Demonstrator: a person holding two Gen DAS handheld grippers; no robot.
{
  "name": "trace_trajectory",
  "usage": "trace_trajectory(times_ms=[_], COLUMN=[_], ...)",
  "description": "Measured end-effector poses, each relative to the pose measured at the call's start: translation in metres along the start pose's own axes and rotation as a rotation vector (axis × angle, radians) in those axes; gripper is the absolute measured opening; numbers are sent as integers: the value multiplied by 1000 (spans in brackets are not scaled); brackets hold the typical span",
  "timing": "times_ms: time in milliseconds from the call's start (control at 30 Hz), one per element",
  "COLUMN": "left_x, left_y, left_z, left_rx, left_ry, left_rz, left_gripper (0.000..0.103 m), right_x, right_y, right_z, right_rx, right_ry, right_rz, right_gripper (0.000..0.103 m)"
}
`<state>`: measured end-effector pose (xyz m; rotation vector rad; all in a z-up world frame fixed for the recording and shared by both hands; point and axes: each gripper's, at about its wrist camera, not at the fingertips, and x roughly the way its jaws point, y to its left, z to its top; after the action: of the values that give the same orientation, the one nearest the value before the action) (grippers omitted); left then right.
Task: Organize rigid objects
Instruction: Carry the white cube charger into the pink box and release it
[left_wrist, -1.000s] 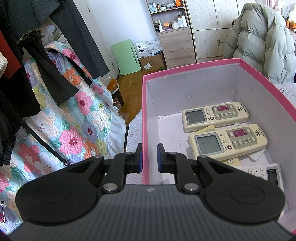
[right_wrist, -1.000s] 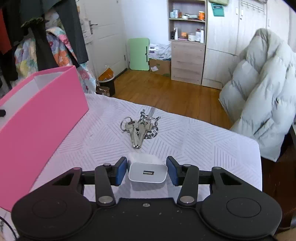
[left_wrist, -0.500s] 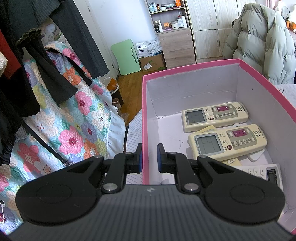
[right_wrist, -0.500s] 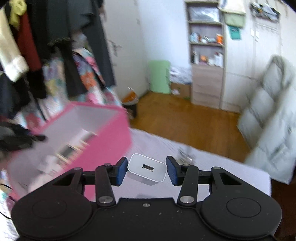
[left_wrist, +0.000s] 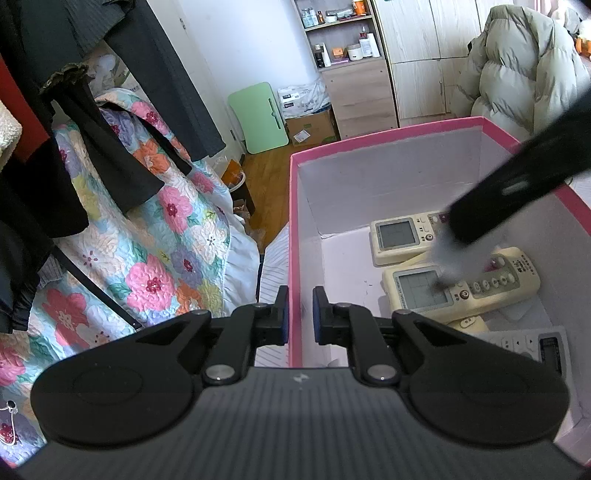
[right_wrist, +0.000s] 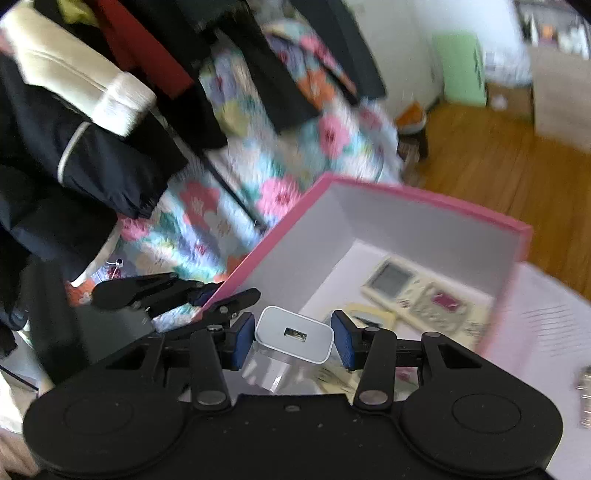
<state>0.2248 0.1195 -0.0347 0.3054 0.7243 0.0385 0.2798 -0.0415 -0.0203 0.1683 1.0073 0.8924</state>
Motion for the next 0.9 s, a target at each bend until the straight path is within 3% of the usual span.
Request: trace_trajectory(times_ms=[200, 333, 400, 567, 767, 900], left_x=[0, -1, -1, -1, -1, -1], left_y=[2, 3, 3, 3, 3, 2], left_z=[0, 0, 0, -1, -2, -3], left_rx=[1, 0, -2, -11, -7, -1], left_ry=[-3, -3, -3, -2, -2, -2], left_rz=[5, 1, 0, -12, -10, -5], left_gripper=[10, 10, 11, 11, 11, 11], right_x=[60, 70, 59, -3, -75, -102], right_y=[-11, -7, -2, 3, -12, -33], right_z=[14, 14, 12, 0, -33, -62], right_rx=[119, 94, 62, -42, -130, -163], right_ry=[101, 107, 79, -96, -171, -242], right_rz=[5, -7, -11, -48, -141, -242], right_gripper=[52, 53, 54, 62, 62, 64])
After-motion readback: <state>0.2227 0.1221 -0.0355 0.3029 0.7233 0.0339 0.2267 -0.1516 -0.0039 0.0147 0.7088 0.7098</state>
